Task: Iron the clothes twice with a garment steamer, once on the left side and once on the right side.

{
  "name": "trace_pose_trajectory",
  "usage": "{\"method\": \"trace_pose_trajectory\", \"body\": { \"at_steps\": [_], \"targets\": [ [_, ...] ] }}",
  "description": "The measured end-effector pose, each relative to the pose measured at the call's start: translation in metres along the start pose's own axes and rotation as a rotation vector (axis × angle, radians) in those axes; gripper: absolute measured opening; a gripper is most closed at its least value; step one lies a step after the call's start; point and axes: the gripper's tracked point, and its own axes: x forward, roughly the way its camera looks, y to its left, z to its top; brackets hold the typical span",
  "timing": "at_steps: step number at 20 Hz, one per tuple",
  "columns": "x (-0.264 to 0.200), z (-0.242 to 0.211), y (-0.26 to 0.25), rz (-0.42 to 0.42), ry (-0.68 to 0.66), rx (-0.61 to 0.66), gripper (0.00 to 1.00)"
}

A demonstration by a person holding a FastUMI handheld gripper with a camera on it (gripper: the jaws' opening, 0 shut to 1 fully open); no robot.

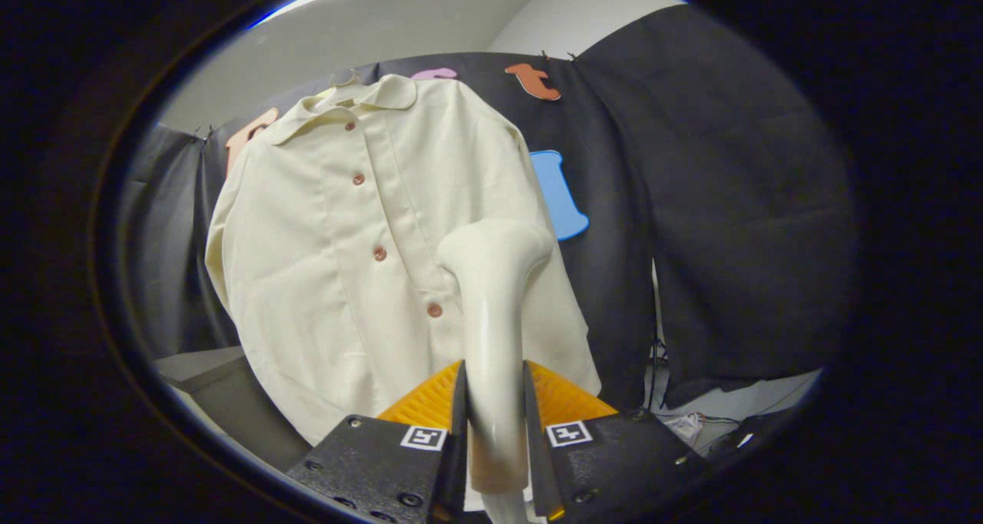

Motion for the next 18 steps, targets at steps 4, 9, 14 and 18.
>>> {"method": "trace_pose_trajectory", "body": {
  "at_steps": [4,9,14,18],
  "targets": [
    [-0.011,-0.028,-0.008,-0.009,0.044,0.037,0.33],
    [-0.023,-0.06,-0.018,-0.032,0.1,0.054,0.33],
    [-0.037,-0.086,-0.02,-0.043,0.145,0.085,0.33],
    [-0.056,-0.109,-0.019,-0.053,0.187,0.108,0.33]
  ]
}}
